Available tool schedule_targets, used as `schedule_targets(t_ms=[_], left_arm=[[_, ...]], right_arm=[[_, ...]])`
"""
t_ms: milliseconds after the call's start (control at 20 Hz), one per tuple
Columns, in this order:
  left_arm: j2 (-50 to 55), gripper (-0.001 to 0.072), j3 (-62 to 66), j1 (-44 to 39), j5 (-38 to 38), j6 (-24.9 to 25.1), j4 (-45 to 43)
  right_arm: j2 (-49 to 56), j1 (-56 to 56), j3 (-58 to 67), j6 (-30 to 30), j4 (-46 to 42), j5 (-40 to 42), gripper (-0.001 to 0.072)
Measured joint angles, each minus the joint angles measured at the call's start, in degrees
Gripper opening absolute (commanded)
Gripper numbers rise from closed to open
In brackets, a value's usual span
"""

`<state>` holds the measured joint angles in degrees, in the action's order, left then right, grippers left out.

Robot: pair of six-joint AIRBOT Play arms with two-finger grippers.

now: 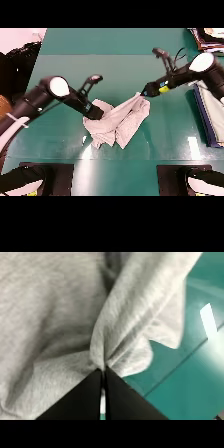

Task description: Fold the shirts.

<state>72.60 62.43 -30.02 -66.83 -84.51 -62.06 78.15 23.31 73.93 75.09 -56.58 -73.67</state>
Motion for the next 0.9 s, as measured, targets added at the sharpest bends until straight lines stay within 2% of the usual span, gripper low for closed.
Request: schedule_targets(t_ms=[50, 100, 150, 300, 450, 600, 900], left_arm=[[0.83, 0.0099, -1.29, -0.15, 1.20, 0.15, 0.07], [1.36, 0.0333, -2.12, -0.24, 1.97, 0.24, 0.31], [1.73, 0.0445, -2.80, -0.24, 2.49, 0.35, 0.63], [2.27, 0.0429, -2.99, -0.28, 2.97, 0.44, 1.36], [2.45, 0.0430, 1.09, 1.42, -0.11, 1.29, 1.55], [2.56, 0.0430, 7.76, 5.64, -3.37, 2.34, 1.53], [5.29, 0.0430, 13.79, 16.15, -2.03, 4.04, 1.31]], right_arm=[[0.37, -0.02, -1.55, 0.02, -0.31, 0.50, 0.0010], [0.66, -0.02, -2.89, 0.04, -0.46, 0.87, 0.0010], [0.85, 0.00, -3.78, 0.04, -0.52, 0.98, 0.0010], [1.16, -0.02, -4.57, 0.09, -0.68, 1.40, 0.0010], [1.29, -0.02, -2.89, 0.09, -0.59, 0.94, 0.0011], [1.31, -0.02, -0.15, 0.09, -0.50, -0.31, 0.0011], [1.31, -0.02, 3.26, 0.04, -0.48, -1.53, 0.0011]])
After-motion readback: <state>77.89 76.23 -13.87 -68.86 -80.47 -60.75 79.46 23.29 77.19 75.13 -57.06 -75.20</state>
